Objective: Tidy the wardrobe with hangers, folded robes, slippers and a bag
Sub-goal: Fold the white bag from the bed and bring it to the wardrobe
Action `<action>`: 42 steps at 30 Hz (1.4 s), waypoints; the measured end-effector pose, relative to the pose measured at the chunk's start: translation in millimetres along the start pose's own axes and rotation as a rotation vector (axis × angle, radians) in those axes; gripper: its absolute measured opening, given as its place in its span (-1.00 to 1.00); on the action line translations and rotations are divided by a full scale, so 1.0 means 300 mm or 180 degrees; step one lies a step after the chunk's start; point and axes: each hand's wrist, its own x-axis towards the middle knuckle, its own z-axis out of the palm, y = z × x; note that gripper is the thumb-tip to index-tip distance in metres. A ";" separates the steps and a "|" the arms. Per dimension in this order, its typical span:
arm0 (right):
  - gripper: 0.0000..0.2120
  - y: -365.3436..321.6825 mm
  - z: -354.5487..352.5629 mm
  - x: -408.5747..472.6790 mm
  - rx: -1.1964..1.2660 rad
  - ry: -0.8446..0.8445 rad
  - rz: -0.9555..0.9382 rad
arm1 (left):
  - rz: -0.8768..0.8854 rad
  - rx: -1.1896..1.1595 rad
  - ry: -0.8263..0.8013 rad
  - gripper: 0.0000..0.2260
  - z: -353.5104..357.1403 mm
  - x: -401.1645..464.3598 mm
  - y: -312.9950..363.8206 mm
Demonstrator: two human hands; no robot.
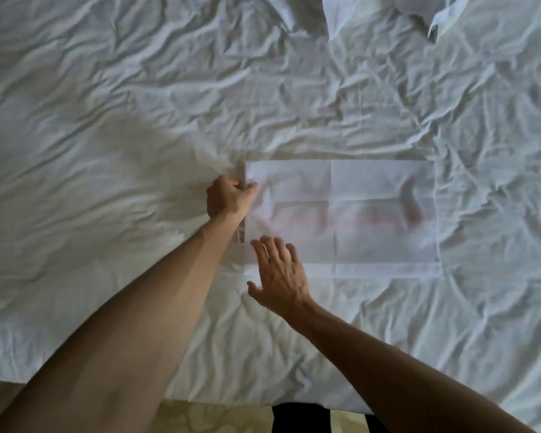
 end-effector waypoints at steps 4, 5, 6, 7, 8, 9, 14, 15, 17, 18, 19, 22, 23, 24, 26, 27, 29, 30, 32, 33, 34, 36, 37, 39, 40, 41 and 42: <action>-0.21 0.010 0.062 0.062 -0.0217 0.0052 0.0093 | 0.0146 -0.0006 -0.0166 -0.67 0.023 0.042 -0.020; -0.27 0.015 0.069 0.070 -0.0162 0.0157 0.0063 | 0.0184 0.0013 -0.0249 -0.69 0.026 0.050 -0.019; -0.36 0.019 0.070 0.073 -0.0077 0.0293 0.0039 | 0.0195 0.0028 -0.0341 -0.73 0.025 0.058 -0.018; -0.47 0.023 0.067 0.073 0.0043 0.0436 0.0042 | 0.0191 0.0033 -0.0413 -0.76 0.020 0.062 -0.017; -0.57 0.026 0.057 0.070 0.0199 0.0561 0.0096 | 0.0174 0.0030 -0.0464 -0.78 0.013 0.062 -0.014; -0.66 0.029 0.042 0.065 0.0390 0.0636 0.0210 | 0.0159 0.0023 -0.0508 -0.78 0.005 0.054 -0.009; -0.86 0.069 -0.101 -0.019 0.1467 0.1056 0.1163 | 0.0206 -0.0272 -0.0618 -0.80 -0.032 -0.065 0.114; -0.87 0.090 -0.127 -0.050 0.1646 0.1165 0.1311 | 0.0295 -0.0378 -0.0643 -0.81 -0.027 -0.098 0.159; -0.89 0.147 -0.173 -0.122 0.1921 0.1334 0.1602 | 0.0429 -0.0655 -0.0797 -0.86 0.000 -0.173 0.258; -0.83 0.181 -0.193 -0.158 0.2044 0.1402 0.1775 | 0.0464 -0.0766 -0.0926 -0.89 0.021 -0.214 0.309; -0.76 0.223 -0.208 -0.192 0.2153 0.1459 0.1945 | 0.0495 -0.0833 -0.1064 -0.91 0.047 -0.255 0.358; -0.66 0.368 -0.250 -0.288 0.2281 0.1416 0.2282 | 0.0590 -0.0896 -0.1374 -0.95 0.152 -0.370 0.481; -0.65 0.419 -0.263 -0.314 0.2322 0.1356 0.2344 | 0.0620 -0.0891 -0.1437 -0.95 0.194 -0.401 0.510; -0.64 0.469 -0.273 -0.336 0.2353 0.1277 0.2401 | 0.0639 -0.0866 -0.1485 -0.94 0.236 -0.425 0.532; -0.62 0.561 -0.288 -0.367 0.2292 0.1101 0.2493 | 0.0649 -0.0761 -0.1517 -0.91 0.326 -0.454 0.559; -0.61 0.604 -0.290 -0.378 0.2231 0.1020 0.2545 | 0.0644 -0.0715 -0.1501 -0.90 0.371 -0.460 0.566; -0.64 0.685 -0.276 -0.395 0.2150 0.0848 0.2675 | 0.0619 -0.0652 -0.1443 -0.91 0.456 -0.465 0.570; -0.67 0.716 -0.268 -0.401 0.2119 0.0735 0.2747 | 0.0644 -0.0594 -0.1423 -0.93 0.495 -0.464 0.569; -0.70 0.757 -0.254 -0.403 0.2059 0.0480 0.2829 | 0.0757 -0.0386 -0.1407 -0.91 0.564 -0.460 0.556; -0.69 0.770 -0.250 -0.401 0.1967 0.0377 0.2833 | 0.0835 -0.0276 -0.1406 -0.90 0.590 -0.454 0.546; -0.68 0.779 -0.251 -0.400 0.1801 0.0259 0.2838 | 0.0932 -0.0197 -0.1402 -0.87 0.608 -0.447 0.536; -0.66 0.792 -0.270 -0.398 0.1302 0.0066 0.2961 | 0.1164 -0.0113 -0.1375 -0.76 0.619 -0.430 0.517; -0.63 0.800 -0.284 -0.397 0.1107 0.0079 0.3058 | 0.1312 -0.0085 -0.1300 -0.73 0.607 -0.424 0.505; -0.56 0.814 -0.314 -0.391 0.1009 0.0327 0.3150 | 0.1744 0.0006 -0.0820 -0.73 0.554 -0.412 0.475; -0.54 0.826 -0.328 -0.377 0.1069 0.0510 0.3122 | 0.1962 0.0015 -0.0444 -0.73 0.521 -0.400 0.457; -0.52 0.843 -0.337 -0.355 0.1174 0.0670 0.3054 | 0.2101 -0.0005 -0.0101 -0.70 0.490 -0.379 0.435; -0.49 0.863 -0.348 -0.325 0.1308 0.0776 0.2959 | 0.2109 -0.0013 0.0103 -0.64 0.454 -0.358 0.416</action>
